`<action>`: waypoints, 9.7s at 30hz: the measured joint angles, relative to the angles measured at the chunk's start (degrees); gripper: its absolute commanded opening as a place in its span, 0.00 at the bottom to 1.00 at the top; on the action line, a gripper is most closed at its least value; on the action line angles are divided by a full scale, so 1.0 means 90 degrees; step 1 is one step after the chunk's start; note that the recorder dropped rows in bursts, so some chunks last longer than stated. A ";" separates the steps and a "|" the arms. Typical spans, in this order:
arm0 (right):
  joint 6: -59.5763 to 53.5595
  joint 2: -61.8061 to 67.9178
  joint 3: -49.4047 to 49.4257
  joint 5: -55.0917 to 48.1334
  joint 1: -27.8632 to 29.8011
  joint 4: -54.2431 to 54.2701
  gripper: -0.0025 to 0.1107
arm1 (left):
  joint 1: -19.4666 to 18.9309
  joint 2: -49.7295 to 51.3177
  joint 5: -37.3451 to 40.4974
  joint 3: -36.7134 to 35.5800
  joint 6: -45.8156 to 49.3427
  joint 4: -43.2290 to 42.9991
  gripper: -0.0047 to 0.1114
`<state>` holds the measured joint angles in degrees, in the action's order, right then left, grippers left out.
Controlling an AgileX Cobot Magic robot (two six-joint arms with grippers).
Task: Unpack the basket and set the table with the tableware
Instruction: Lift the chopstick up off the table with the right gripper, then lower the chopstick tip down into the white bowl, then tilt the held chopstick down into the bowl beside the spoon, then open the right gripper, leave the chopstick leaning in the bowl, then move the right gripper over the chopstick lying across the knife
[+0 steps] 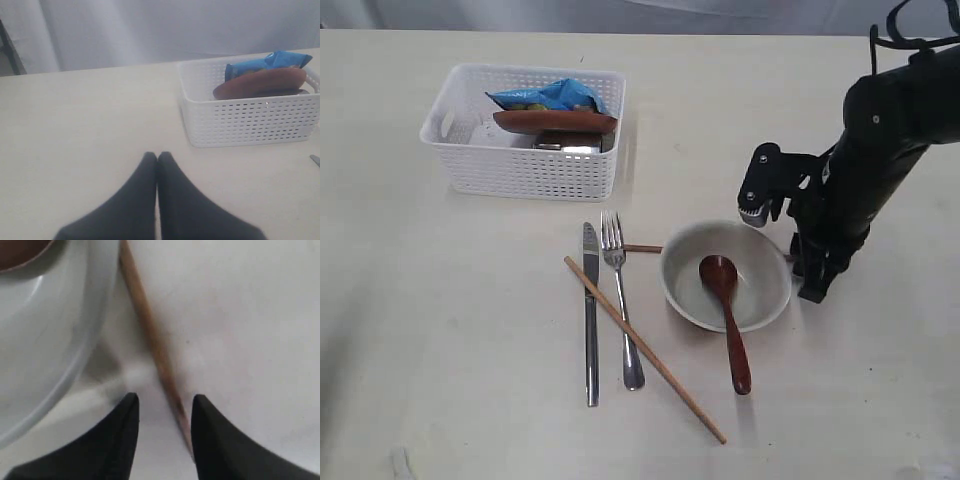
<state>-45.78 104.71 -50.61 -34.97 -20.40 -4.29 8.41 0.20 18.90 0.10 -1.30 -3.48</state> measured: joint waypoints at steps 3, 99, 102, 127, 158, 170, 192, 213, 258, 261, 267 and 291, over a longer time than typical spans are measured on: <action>0.0000 0.0094 0.0000 0.0075 0.0000 -0.0122 0.32 | 0.0000 0.0000 0.0000 0.0000 0.0000 0.0000 0.04; -0.6028 -0.1864 0.0008 -0.0152 -0.2264 -0.3276 0.02 | 0.0000 0.0000 0.0000 0.0000 0.0000 0.0000 0.04; -0.6028 -0.1658 0.0008 0.0007 -0.2264 -0.3276 0.02 | 0.0000 0.0000 0.0000 0.0000 0.0000 0.0000 0.04; -0.5238 -0.1161 0.0008 0.0486 -0.2237 -0.2772 0.02 | 0.0000 0.0000 0.0000 0.0000 0.0000 0.0000 0.04; -0.5414 -0.1038 0.0008 0.0321 -0.1789 -0.2126 0.02 | 0.0000 0.0000 0.0000 0.0000 0.0000 0.0000 0.04; -0.5053 -0.1038 0.0008 0.0391 -0.1789 -0.2100 0.34 | 0.0000 0.0000 0.0000 0.0000 0.0000 0.0000 0.04; -0.0088 -0.2624 0.0008 -0.0797 -0.1789 -0.2161 0.36 | 0.0000 0.0000 0.0000 0.0000 0.0000 0.0000 0.04; 0.5201 -0.1337 -0.3125 -0.3123 -0.3112 0.1535 0.36 | 0.0000 0.0000 0.0000 0.0000 0.0000 0.0000 0.04; 0.6039 0.2108 -0.4195 -0.1939 -0.4032 -0.0298 0.36 | 0.0000 0.0000 0.0000 0.0000 0.0000 0.0000 0.04; 0.6039 0.2107 -0.4195 -0.1922 -0.4032 -0.0298 0.27 | 0.0000 0.0000 0.0000 0.0000 0.0000 0.0000 0.04; 0.6039 0.2107 -0.4195 -0.1890 -0.4032 -0.0298 0.02 | 0.0000 0.0000 0.0000 0.0000 0.0000 0.0000 0.04; 0.5968 0.2107 -0.4195 -0.1975 -0.4032 -0.0032 0.43 | 0.0000 0.0000 0.0000 0.0000 0.0000 0.0000 0.04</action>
<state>7.94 123.68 -88.36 -52.74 -56.68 -4.57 8.41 0.20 18.90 0.10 -1.30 -3.48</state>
